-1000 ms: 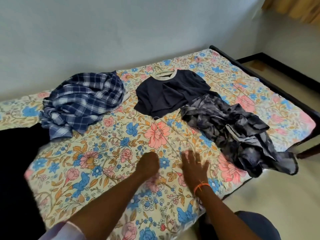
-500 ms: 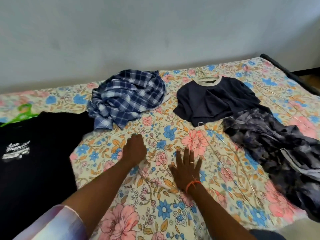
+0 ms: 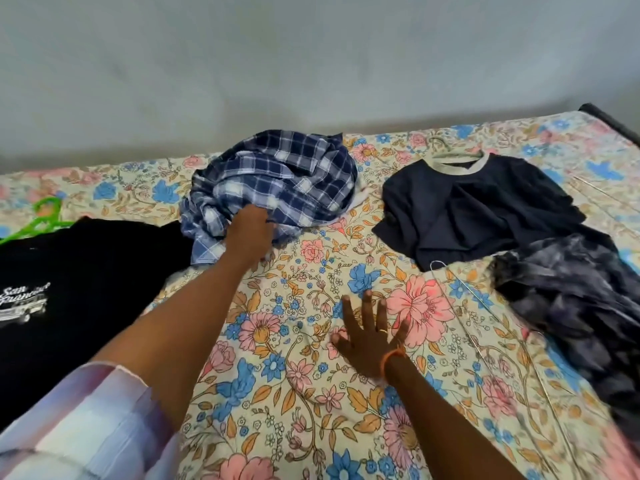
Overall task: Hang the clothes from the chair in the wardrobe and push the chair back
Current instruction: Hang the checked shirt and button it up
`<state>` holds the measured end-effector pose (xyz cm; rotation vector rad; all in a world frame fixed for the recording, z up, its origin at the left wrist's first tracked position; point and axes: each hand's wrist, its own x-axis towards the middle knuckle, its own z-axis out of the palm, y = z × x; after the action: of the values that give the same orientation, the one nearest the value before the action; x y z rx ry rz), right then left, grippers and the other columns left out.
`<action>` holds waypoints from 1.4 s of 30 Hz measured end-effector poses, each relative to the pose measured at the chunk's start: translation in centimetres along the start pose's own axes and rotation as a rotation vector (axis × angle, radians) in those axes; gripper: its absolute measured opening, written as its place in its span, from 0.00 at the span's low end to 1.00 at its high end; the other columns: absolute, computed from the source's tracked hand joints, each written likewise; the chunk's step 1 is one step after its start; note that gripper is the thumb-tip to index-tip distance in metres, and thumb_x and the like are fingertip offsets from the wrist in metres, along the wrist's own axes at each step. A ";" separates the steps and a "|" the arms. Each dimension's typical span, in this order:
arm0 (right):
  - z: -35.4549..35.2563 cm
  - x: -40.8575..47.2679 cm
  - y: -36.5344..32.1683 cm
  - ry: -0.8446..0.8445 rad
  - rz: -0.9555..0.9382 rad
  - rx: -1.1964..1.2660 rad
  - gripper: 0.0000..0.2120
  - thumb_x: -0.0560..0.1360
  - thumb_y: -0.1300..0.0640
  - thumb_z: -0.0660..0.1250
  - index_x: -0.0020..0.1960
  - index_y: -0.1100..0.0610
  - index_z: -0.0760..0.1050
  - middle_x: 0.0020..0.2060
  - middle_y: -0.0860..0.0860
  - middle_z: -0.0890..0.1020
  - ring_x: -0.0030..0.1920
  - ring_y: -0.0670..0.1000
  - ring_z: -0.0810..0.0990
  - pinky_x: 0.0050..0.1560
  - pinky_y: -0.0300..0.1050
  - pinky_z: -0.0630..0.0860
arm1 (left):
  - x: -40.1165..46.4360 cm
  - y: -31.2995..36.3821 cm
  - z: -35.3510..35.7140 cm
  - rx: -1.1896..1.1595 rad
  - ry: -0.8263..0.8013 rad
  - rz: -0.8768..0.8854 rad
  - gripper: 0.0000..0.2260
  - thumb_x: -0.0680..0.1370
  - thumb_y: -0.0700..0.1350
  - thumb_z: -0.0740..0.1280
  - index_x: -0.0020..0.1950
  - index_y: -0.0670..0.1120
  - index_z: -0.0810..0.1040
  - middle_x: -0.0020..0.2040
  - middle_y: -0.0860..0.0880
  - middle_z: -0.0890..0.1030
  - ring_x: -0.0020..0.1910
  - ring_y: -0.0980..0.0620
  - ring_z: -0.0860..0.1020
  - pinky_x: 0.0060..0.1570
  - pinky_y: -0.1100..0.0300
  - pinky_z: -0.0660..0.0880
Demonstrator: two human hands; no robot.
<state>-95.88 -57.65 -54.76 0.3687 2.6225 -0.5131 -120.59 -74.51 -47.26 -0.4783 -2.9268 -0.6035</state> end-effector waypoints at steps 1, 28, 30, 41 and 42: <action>-0.3 0.0 0.0 -0.015 -0.007 0.007 0.34 0.77 0.28 0.41 0.73 0.36 0.24 0.70 0.49 0.19 0.70 0.59 0.20 0.59 0.71 0.21 | -0.8 0.6 -0.6 -0.054 0.042 0.066 0.08 0.79 0.42 0.68 0.43 0.40 0.82 0.37 0.45 0.77 0.33 0.49 0.75 0.32 0.56 0.75; -1.5 -16.1 -14.3 -0.111 -0.696 0.251 0.08 0.70 0.66 0.67 0.47 0.62 0.82 0.46 0.56 0.84 0.41 0.49 0.79 0.41 0.42 0.77 | -23.0 1.8 -10.5 -0.556 -0.333 -0.206 0.17 0.76 0.45 0.70 0.64 0.48 0.75 0.59 0.47 0.80 0.55 0.46 0.79 0.47 0.58 0.72; -3.0 -15.3 -13.4 -0.080 -0.480 0.537 0.05 0.73 0.64 0.69 0.44 0.61 0.83 0.40 0.54 0.86 0.38 0.47 0.82 0.42 0.38 0.79 | -25.2 0.0 -9.3 -0.353 -0.451 -0.144 0.09 0.75 0.38 0.65 0.53 0.48 0.76 0.55 0.43 0.82 0.47 0.45 0.78 0.42 0.56 0.73; -7.5 -0.6 -10.4 0.206 0.303 0.793 0.61 0.67 0.44 0.79 0.80 0.53 0.35 0.77 0.63 0.56 0.74 0.65 0.63 0.71 0.58 0.66 | -26.4 -2.6 -5.8 -0.241 -0.582 -0.476 0.58 0.64 0.77 0.65 0.80 0.48 0.42 0.79 0.39 0.45 0.76 0.32 0.53 0.72 0.38 0.59; -7.6 0.2 -10.5 0.197 0.322 0.720 0.58 0.68 0.46 0.79 0.80 0.56 0.40 0.75 0.64 0.62 0.72 0.65 0.66 0.69 0.57 0.69 | -25.8 -2.9 -5.2 -0.243 -0.620 -0.459 0.59 0.63 0.75 0.69 0.80 0.48 0.43 0.79 0.38 0.44 0.76 0.32 0.55 0.73 0.40 0.60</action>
<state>-102.40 -63.86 -45.44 1.0850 2.3922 -1.3512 -96.93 -86.44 -48.05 0.0152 -3.6094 -1.0325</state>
